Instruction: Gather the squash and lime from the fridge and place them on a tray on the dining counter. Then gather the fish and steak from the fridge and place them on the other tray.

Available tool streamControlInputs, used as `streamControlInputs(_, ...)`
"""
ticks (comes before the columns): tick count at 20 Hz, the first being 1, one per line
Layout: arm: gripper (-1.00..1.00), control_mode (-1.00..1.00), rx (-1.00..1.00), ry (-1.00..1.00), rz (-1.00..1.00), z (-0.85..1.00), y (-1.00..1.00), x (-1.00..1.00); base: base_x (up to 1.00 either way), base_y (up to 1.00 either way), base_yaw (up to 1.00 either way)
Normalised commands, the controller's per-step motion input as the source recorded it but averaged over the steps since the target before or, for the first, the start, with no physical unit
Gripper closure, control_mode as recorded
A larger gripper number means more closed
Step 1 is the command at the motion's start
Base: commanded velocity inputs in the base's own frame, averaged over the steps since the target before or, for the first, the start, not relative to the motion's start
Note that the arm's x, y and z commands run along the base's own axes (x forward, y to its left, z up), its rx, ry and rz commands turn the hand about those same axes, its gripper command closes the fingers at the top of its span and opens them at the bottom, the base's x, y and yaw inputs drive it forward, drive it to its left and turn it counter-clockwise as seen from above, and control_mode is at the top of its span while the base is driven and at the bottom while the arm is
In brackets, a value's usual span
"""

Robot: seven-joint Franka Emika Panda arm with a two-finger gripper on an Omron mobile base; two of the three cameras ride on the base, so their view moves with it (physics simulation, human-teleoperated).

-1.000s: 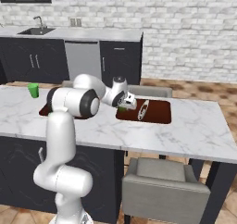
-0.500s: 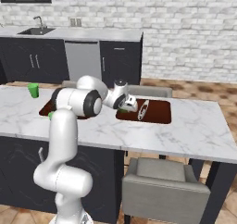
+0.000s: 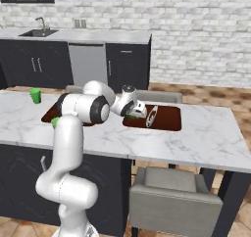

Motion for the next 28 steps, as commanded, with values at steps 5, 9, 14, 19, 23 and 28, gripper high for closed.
streamControlInputs(5,-1.0,-1.0,-0.01,-0.02,0.0,0.29,0.07,0.0,0.0,0.0,0.0)
streamControlInputs(9,-1.0,-1.0,0.0,-0.03,-0.01,0.54,0.02,-0.01,0.0,0.0,0.0)
streamControlInputs(14,-1.0,-1.0,0.0,-0.09,-0.02,0.72,0.01,-0.27,0.0,0.0,0.0)
streamControlInputs(19,-1.0,-1.0,0.0,-0.15,-0.02,0.68,0.07,-0.72,0.0,0.0,0.0)
streamControlInputs(23,-1.0,-1.0,0.0,-0.14,0.0,0.42,0.3,-1.0,0.0,0.0,0.0)
streamControlInputs(28,-1.0,-1.0,0.0,-0.12,0.0,0.55,0.37,-0.93,0.0,0.0,0.0)
